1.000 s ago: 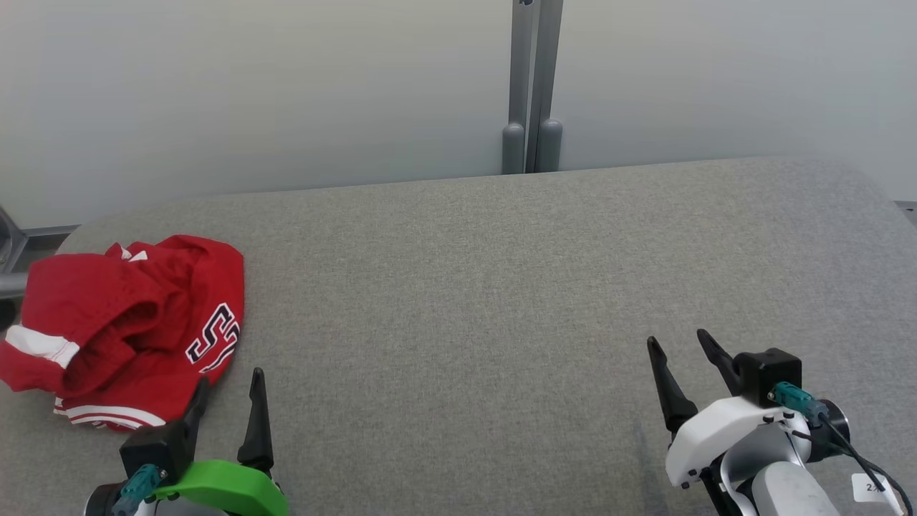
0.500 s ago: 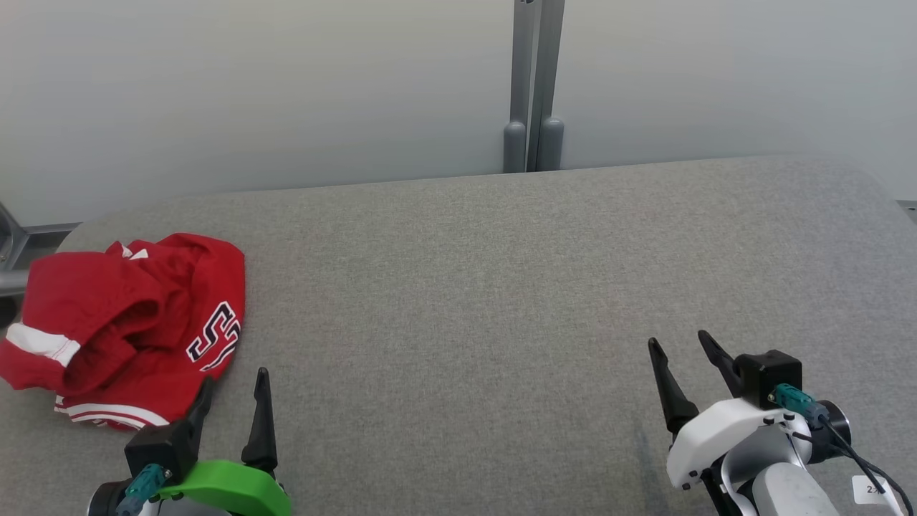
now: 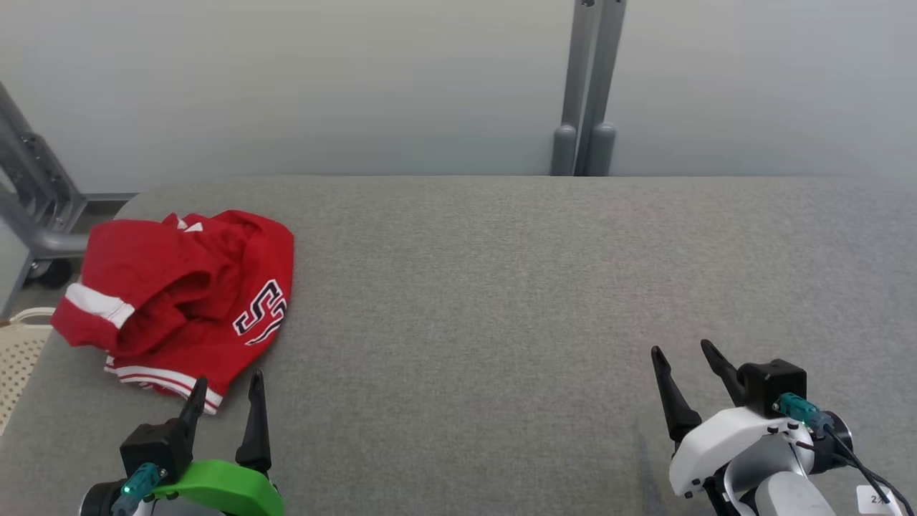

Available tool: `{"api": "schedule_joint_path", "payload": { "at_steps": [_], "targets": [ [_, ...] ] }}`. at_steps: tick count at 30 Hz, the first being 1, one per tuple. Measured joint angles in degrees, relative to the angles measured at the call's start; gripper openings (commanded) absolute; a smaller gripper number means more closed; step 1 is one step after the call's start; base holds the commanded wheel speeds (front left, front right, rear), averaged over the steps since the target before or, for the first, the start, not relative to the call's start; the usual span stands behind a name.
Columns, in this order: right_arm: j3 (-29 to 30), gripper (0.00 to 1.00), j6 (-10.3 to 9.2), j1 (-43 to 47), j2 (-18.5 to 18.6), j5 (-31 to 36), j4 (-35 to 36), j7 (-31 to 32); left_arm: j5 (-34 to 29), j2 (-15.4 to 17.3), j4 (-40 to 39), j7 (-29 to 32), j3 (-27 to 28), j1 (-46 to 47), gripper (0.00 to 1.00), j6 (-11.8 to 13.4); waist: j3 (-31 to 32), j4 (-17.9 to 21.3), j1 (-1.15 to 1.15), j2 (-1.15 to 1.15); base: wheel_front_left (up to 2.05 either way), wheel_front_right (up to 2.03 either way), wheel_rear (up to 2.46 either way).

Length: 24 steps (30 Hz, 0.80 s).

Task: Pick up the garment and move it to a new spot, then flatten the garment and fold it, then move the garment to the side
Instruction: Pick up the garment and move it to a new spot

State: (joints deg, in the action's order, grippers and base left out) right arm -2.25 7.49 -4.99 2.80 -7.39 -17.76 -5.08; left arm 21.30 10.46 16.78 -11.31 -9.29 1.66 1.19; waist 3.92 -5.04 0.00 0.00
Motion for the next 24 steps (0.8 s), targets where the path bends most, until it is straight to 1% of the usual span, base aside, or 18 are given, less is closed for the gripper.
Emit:
{"api": "schedule_joint_path", "payload": {
  "at_steps": [6, 20, 24],
  "targets": [
    [-0.37, 1.0, 0.0, -0.02, 0.0, -0.73, -0.54, -0.51, -0.34, 0.92, -0.65, 0.76, -0.53, -0.22, 1.0, 0.37, 0.04, -4.45, 0.0, 0.0, 0.0, 0.0, 0.0],
    [-1.98, 1.0, 0.0, -0.13, -0.03, -2.58, -2.32, -1.92, -0.52, 1.91, -3.28, 2.45, -1.41, -1.94, 1.0, 1.35, 0.22, -14.85, 0.0, 0.0, 0.0, 0.0, 0.0],
    [-2.03, 1.0, 0.0, -0.18, -0.02, -2.63, -2.48, -2.02, -0.52, 1.99, -3.6, 2.67, -1.69, -1.96, 1.0, 1.45, 0.21, -16.7, 0.0, 0.0, 0.0, 0.0, 0.0]
  ]
}}
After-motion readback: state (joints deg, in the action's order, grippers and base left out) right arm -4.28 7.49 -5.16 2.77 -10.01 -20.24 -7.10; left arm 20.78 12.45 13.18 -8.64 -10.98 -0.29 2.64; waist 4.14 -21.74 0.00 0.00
